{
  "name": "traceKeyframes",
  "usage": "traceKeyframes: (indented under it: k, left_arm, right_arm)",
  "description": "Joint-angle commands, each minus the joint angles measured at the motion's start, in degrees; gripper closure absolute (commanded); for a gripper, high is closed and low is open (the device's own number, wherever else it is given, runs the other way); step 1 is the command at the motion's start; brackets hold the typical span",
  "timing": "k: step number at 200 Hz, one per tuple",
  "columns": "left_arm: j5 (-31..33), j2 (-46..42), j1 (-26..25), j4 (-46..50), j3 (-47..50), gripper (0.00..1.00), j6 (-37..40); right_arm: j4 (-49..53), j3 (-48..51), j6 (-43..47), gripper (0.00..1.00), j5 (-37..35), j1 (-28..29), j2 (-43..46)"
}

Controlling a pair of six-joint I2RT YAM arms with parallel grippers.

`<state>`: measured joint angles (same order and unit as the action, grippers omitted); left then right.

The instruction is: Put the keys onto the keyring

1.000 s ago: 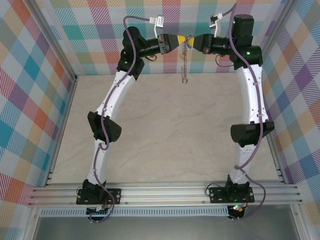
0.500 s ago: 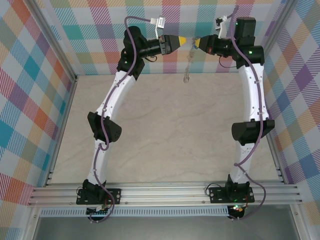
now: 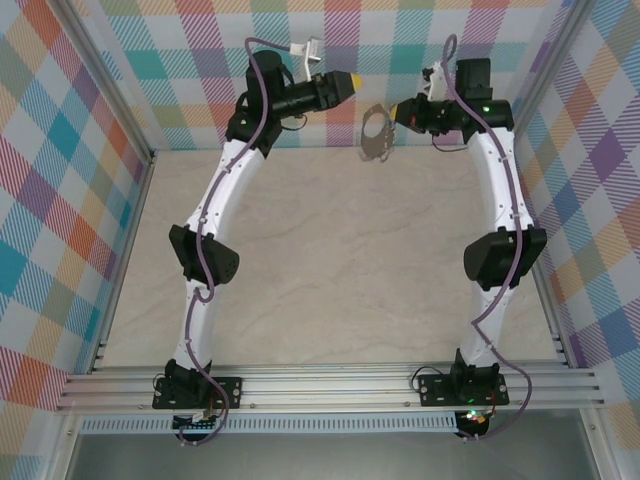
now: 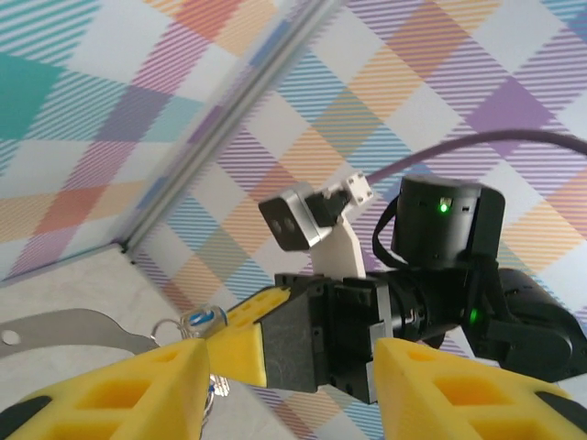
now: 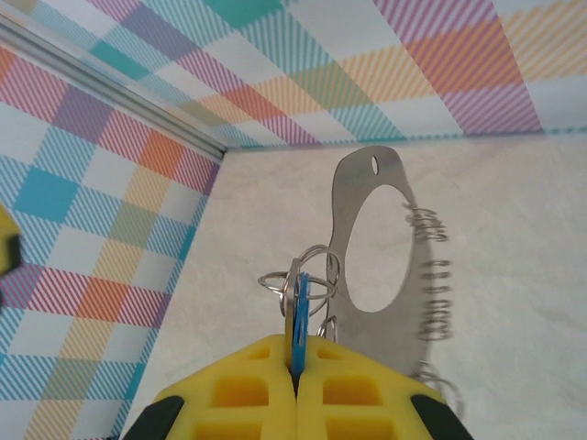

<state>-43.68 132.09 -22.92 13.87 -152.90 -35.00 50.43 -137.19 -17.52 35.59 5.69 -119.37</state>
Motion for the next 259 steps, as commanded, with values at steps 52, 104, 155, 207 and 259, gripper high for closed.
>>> traceKeyframes:
  k: [52,104,155,207,259]
  left_arm:
    - [2.97,-3.57,1.78,8.89,-0.84,0.49,3.32]
    - [2.64,-4.91,2.26,7.75,2.72,0.48,3.23]
    - [2.21,-6.38,2.53,6.29,6.37,0.48,3.16]
    - [1.86,-10.25,2.53,0.26,15.56,0.48,1.62]
    - [0.63,-13.64,2.53,-4.4,23.92,0.47,-0.5]
  right_arm:
    - [-5.25,9.61,1.58,1.0,-1.07,0.05,-2.83]
    - [-5.61,12.91,2.11,1.0,-3.08,0.02,-5.65]
    - [-11.29,27.87,0.78,1.0,-3.16,0.02,-0.77]
    - [-17.41,45.94,-1.08,1.0,-3.68,0.19,7.48]
    - [-23.34,59.91,-3.6,1.0,-4.88,2.52,12.14]
